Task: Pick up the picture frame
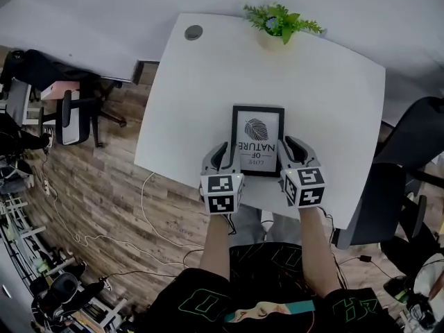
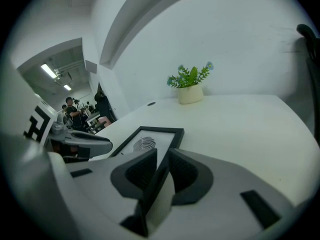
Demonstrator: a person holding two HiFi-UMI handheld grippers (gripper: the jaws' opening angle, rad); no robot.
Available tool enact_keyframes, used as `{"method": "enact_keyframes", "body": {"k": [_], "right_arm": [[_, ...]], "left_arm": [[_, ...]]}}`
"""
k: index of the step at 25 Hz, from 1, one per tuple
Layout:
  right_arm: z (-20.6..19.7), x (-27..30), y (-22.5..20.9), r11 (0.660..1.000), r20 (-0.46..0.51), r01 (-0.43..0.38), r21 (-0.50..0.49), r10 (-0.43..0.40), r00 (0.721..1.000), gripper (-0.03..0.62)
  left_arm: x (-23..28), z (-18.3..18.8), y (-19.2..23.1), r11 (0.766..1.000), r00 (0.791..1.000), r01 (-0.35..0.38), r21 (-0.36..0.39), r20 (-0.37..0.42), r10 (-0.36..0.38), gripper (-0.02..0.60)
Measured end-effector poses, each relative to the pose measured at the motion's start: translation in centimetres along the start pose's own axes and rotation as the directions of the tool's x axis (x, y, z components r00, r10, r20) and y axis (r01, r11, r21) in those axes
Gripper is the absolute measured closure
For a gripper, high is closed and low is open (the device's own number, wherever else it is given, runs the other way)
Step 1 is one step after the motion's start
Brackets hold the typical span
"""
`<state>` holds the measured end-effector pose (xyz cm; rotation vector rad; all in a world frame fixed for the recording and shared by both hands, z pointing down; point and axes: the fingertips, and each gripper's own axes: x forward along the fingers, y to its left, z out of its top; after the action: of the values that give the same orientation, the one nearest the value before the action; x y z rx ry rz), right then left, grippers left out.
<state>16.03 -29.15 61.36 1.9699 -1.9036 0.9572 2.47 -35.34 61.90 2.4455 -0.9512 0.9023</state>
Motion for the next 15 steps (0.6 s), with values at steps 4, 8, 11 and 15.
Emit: {"method": "enact_keyframes", "body": {"k": [4, 8, 11, 15], "right_arm": [[-0.6, 0.7, -0.1, 1.000, -0.029, 0.011, 0.016, -0.011, 1.000, 0.494], [-1.3, 1.2, -0.3, 0.999, -0.059, 0.027, 0.038, -0.025, 0.998, 0.476], [-1.5, 1.4, -0.3, 0.998, -0.082, 0.044, 0.034, -0.041, 0.996, 0.474], [-1.9, 1.7, -0.2, 0.998, -0.132, 0.058, 0.024, -0.054, 0.990, 0.470]], "left_arm": [[1.1, -0.3, 0.2, 0.999, 0.999, 0.033, 0.000, -0.030, -0.033, 0.465], [2.0, -0.7, 0.0, 0.998, 0.996, 0.063, -0.001, -0.064, -0.063, 0.457], [2.5, -1.1, 0.2, 0.997, 0.993, 0.076, -0.001, -0.089, -0.076, 0.457], [2.9, -1.4, 0.2, 0.996, 0.989, 0.095, -0.002, -0.118, -0.094, 0.456]]}}
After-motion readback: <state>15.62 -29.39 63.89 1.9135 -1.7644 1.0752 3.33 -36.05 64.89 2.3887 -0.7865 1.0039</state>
